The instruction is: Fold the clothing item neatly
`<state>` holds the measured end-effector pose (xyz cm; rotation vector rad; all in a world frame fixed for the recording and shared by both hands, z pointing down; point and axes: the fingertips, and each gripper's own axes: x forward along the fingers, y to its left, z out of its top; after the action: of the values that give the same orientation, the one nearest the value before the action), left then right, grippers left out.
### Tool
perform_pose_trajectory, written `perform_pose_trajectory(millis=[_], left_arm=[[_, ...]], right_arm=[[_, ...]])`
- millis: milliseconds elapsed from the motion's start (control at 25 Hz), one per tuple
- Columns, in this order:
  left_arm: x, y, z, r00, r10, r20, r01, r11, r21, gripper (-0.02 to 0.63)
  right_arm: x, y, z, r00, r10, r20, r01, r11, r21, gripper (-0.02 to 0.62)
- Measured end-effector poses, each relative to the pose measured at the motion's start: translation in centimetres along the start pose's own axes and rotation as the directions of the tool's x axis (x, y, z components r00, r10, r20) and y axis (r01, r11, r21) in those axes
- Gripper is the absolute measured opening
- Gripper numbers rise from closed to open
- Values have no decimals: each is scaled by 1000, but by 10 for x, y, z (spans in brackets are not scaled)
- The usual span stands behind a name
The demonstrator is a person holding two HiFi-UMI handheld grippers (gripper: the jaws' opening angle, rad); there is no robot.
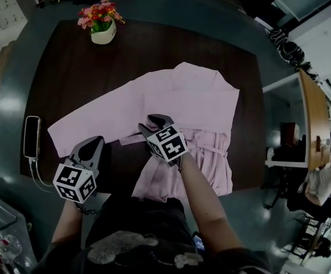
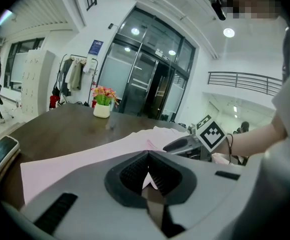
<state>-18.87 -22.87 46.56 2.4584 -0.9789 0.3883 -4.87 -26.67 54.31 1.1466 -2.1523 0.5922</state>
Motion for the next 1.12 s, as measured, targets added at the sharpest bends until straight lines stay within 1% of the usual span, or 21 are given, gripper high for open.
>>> perform_pose_trajectory(millis=[80,240,320,400,520,640,800,880,920,960,1000,1040,1120], left_arm=[[-5,-1,-1,1000,18,11,-18,1000,-7,11],[-21,-9,-3,997,59,51,-57,997,-46,10],[-35,-19,-4,994,88,67,-84,995,-58,10],[-51,-32,-6,991,115,75,-111,992,-54,11],[-74,-50,-17,986,149,72,-146,988,-47,11],[-90,-58,-30,981,182,67,-178,982,-69,10],[-112,-55,-43,974,216,74,-209,974,-87,11],[-121,-45,-46,969,234,80,-227,970,-89,11],[-126,-38,-46,967,240,83,-233,968,-90,11],[-131,-30,-45,966,244,88,-237,967,-92,10],[-136,-21,-44,965,246,94,-238,967,-94,9],[-142,-12,-43,964,247,99,-237,967,-97,10],[-152,13,-41,964,243,105,-232,967,-106,9]], right_arm=[[-7,6,4,999,14,34,-14,1000,12,160],[-44,13,16,987,-27,156,20,998,52,160],[-71,23,19,977,-41,211,30,998,52,160],[-99,37,23,961,-47,271,33,998,55,160],[-133,62,26,939,-38,342,23,999,49,160],[-148,91,25,927,11,375,-26,999,34,159],[-144,139,22,922,86,377,-95,995,7,160],[-136,158,24,925,89,369,-96,995,1,158],[-130,165,27,928,70,366,-75,997,-1,143],[-123,172,31,931,45,363,-46,999,-6,89],[-114,180,35,933,24,359,-20,1000,-14,7],[-104,190,39,935,15,353,-8,1000,-24,-6],[-78,210,50,940,22,339,-13,999,-30,-6]])
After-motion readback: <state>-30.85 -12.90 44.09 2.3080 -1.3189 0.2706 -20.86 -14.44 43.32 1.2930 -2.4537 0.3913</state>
